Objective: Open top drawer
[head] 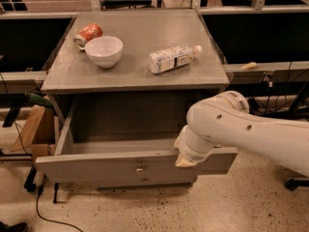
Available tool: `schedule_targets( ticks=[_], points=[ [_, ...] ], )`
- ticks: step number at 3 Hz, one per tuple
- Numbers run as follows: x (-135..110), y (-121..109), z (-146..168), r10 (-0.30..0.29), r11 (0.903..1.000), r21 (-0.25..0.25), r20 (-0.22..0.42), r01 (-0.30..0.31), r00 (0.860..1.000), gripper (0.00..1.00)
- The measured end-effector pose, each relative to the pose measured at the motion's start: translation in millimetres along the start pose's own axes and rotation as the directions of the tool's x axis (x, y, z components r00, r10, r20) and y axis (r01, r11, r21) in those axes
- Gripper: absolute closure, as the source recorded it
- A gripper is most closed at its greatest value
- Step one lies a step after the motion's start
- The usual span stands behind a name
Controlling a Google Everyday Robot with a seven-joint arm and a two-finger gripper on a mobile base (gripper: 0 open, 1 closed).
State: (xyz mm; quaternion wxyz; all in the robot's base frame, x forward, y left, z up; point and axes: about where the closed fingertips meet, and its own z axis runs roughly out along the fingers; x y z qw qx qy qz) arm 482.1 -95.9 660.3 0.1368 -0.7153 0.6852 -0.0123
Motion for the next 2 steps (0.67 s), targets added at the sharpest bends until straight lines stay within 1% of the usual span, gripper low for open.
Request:
schedule_targets(
  ticks=[1,2],
  points=[
    [2.2,5.7,0.8,0.003,1.0,-0.005,0.007,-0.003,1.0,1.0],
    [0.3,6.0,0.1,0.004,1.0,-0.005,0.008,-0.004,1.0,1.0]
  ],
)
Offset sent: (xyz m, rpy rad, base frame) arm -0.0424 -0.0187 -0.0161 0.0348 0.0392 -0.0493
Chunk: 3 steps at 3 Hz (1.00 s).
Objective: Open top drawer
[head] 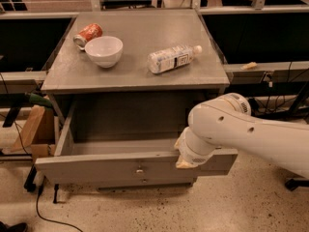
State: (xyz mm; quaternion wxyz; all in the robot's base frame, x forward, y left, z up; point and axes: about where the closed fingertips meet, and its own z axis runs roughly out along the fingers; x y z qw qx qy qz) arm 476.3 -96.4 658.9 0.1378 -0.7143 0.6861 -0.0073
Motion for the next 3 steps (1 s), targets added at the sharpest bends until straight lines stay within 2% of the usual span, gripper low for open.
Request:
schedule_targets(
  ticks=[3],
  points=[
    [-0.3,15.9,-0.1,0.021,0.9997,-0.016,0.0,-0.021,1.0,1.0]
  ],
)
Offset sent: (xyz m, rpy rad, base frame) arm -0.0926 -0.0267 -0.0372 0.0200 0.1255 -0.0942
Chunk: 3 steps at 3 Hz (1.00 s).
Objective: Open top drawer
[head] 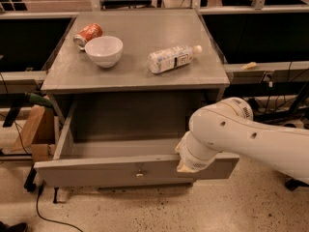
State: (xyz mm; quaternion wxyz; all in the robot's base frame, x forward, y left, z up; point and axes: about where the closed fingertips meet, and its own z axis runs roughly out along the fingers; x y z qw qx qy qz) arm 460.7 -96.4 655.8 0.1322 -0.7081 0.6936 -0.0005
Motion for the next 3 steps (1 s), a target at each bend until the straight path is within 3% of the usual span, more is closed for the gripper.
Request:
schedule_targets(
  ticks=[1,2,3],
  points=[
    [-0.8,-0.1,-0.6,0.0,1.0,0.0,0.0,0.0,1.0,0.81],
    [0.0,7.2,-1.0,0.01,0.9999,-0.01,-0.002,-0.01,1.0,0.5],
    [-0.7,7.3,-1.0,0.01,0.9999,-0.01,-0.002,-0.01,1.0,0.27]
  ],
)
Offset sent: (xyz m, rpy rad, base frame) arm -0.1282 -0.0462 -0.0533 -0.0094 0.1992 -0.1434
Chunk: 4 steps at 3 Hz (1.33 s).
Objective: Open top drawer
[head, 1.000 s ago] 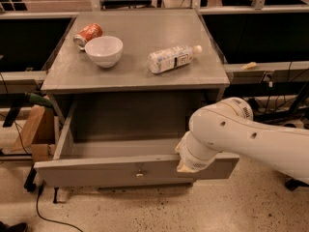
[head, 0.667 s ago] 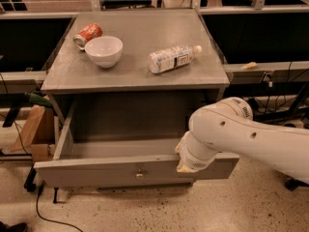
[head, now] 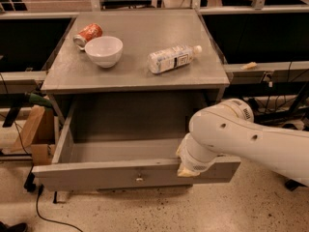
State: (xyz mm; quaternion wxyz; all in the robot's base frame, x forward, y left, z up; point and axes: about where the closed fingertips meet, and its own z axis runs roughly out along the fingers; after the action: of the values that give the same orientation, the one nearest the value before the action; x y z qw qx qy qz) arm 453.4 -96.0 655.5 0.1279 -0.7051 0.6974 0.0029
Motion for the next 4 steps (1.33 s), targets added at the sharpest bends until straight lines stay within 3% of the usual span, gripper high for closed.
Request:
schedule_targets(
  ticks=[1,2,3,4],
  points=[
    [11,30,6,0.034,0.9986,-0.04,-0.009,-0.034,0.999,0.04],
    [10,30,3,0.034,0.9986,-0.04,-0.009,-0.034,0.999,0.0],
    [25,65,8,0.069,0.9938,-0.086,-0.022,-0.07,0.997,0.18],
    [23,64,2,0.069,0.9938,-0.086,-0.022,-0.07,0.997,0.42]
  ],
)
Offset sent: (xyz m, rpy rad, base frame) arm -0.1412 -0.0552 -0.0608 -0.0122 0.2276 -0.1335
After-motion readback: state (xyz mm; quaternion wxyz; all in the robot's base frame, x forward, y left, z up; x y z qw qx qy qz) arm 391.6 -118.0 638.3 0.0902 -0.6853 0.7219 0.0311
